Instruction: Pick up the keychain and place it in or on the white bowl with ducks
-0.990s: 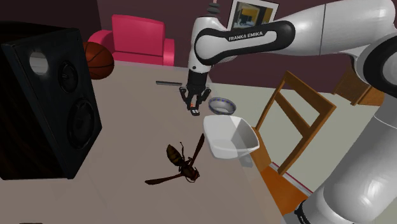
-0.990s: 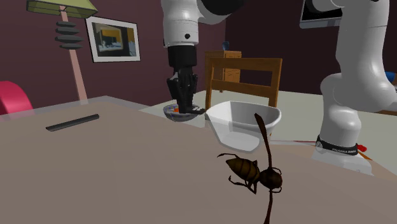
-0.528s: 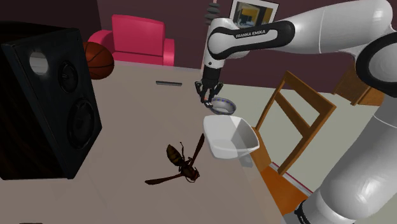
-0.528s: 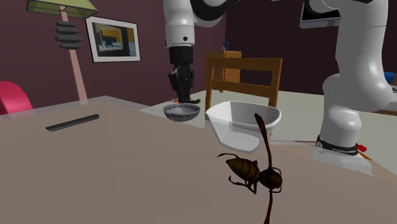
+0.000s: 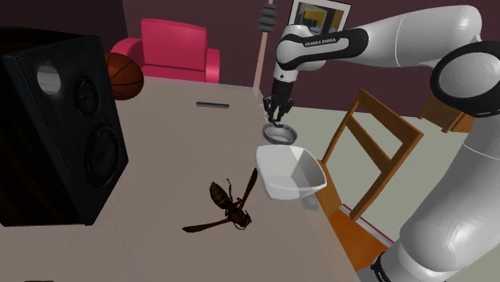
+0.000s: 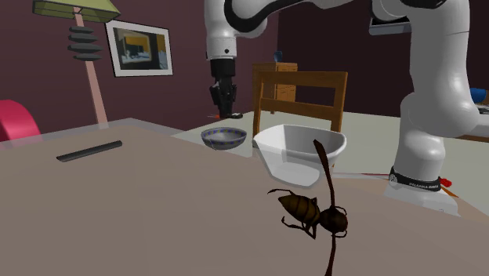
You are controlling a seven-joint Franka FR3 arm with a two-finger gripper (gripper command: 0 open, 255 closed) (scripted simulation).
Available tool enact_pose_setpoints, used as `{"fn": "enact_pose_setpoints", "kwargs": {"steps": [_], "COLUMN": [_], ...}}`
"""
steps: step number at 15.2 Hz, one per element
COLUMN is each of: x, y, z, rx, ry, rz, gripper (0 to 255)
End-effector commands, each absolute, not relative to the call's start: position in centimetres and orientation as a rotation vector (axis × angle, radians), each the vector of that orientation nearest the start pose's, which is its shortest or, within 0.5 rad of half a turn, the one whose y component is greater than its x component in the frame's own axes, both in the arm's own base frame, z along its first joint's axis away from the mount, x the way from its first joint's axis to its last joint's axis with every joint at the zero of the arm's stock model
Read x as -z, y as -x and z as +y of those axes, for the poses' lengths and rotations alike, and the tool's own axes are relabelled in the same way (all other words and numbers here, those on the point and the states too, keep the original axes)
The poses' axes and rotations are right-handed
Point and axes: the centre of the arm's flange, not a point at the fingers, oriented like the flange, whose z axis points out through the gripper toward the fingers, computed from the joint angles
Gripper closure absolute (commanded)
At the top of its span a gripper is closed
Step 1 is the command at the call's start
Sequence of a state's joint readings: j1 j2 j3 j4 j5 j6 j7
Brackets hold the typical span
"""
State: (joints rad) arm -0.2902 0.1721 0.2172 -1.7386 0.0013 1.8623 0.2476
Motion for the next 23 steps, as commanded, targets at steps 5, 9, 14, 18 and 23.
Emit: {"fn": "enact_pose_setpoints", "kwargs": {"steps": [5,9,14,18,23], "x": [-47.5,-45.4,-42.8,-40.6,-39.1], "y": [-61.9,-61.9,-61.9,-61.9,-61.9], "z": [-13.2,-13.2,-13.2,-13.2,-13.2], "rx": [-0.074,-0.074,-0.074,-0.074,-0.074], "ry": [3.066,3.066,3.066,3.066,3.066], "rz": [0.498,0.498,0.498,0.498,0.498], "gripper": [255,255,255,255,255]}}
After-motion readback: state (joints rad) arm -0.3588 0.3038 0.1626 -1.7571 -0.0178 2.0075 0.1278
